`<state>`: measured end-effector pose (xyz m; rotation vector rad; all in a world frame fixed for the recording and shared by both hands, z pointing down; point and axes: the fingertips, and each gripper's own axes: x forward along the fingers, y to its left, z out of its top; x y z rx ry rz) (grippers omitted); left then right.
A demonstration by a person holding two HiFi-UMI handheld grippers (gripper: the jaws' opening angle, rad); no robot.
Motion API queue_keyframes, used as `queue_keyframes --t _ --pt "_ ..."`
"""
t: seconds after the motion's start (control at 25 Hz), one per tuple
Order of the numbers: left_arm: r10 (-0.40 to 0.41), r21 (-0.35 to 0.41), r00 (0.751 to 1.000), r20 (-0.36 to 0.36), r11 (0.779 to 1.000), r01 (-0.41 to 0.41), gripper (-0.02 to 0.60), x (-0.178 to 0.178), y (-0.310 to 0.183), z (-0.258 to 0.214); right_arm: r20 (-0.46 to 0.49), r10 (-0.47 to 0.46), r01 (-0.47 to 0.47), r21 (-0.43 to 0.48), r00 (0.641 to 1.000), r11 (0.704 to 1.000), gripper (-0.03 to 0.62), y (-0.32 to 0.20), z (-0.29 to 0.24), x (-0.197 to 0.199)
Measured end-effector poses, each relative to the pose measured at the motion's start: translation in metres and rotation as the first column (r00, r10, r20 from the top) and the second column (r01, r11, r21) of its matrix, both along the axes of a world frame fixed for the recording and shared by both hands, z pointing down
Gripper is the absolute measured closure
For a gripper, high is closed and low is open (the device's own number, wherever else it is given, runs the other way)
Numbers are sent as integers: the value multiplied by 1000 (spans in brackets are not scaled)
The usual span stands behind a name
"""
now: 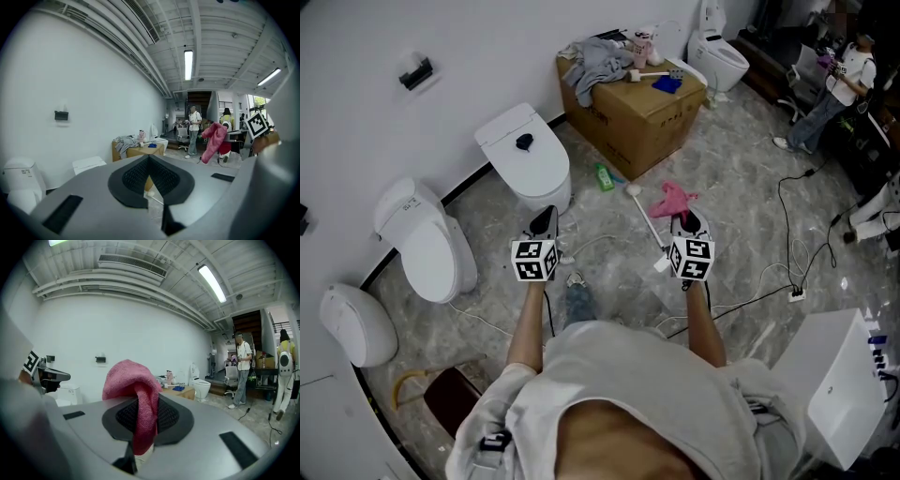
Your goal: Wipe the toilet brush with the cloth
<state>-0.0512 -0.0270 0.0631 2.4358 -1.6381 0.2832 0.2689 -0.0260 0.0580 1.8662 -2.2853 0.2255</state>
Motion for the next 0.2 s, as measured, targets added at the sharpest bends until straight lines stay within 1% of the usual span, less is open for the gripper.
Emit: queue_keyframes --t 0.2 --pt "3 3 1000 1 1000 -3 563 1 2 -2 -2 -8 8 2 1000 1000 533 1 -1 -4"
